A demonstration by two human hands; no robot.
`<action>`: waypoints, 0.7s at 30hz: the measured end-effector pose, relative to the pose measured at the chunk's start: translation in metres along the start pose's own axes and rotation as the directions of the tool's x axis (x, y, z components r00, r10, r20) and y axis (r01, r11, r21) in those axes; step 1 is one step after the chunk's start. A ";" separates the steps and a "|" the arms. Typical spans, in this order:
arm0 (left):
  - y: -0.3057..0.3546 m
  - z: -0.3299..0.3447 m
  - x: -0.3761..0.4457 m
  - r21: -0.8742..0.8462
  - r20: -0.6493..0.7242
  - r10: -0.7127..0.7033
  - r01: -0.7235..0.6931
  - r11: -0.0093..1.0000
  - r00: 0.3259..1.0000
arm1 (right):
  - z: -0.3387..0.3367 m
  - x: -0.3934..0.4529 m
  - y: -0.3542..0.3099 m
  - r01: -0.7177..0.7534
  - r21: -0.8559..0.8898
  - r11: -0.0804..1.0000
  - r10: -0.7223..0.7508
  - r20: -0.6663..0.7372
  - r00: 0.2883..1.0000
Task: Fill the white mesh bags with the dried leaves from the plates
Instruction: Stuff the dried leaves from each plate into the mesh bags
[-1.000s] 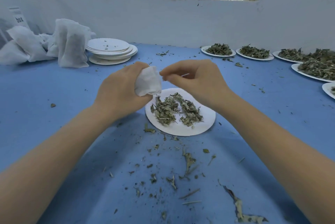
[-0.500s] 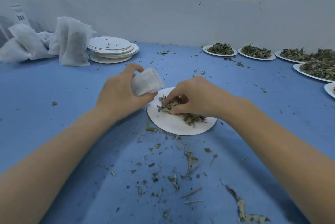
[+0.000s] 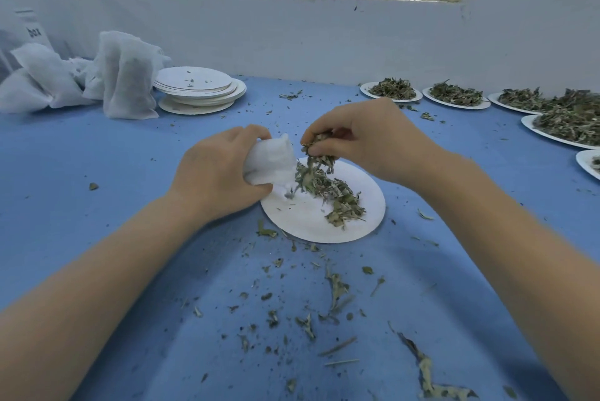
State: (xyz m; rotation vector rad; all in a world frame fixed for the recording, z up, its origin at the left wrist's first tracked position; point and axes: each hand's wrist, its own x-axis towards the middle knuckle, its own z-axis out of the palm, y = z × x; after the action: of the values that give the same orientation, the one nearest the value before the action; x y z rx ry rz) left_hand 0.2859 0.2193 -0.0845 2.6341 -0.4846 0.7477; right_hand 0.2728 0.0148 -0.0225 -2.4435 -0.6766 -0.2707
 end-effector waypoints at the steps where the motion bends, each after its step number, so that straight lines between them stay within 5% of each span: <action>1: 0.001 0.000 0.000 0.004 -0.001 0.011 -0.011 1.000 1.000 | 0.002 0.000 0.000 0.003 0.007 1.000 -0.003 -0.020 1.000; 8: 0.014 0.004 -0.002 -0.109 -0.046 -0.007 0.002 0.994 0.999 | 0.021 0.000 -0.004 -0.016 0.152 0.988 0.037 -0.133 0.990; 15: 0.013 0.003 0.001 -0.307 -0.063 -0.144 0.118 0.944 0.988 | 0.017 -0.003 -0.009 -0.020 0.331 0.943 0.023 -0.004 1.000; 21: 0.015 0.000 0.002 -0.401 -0.074 -0.172 0.129 0.907 0.982 | 0.020 -0.002 -0.007 -0.040 0.375 0.926 0.101 -0.146 0.984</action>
State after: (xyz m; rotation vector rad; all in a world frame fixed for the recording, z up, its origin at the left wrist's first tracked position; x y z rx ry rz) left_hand 0.2815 0.2057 -0.0798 2.2129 -0.3520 0.6596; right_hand 0.2681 0.0312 -0.0360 -2.0529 -0.5132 -0.2816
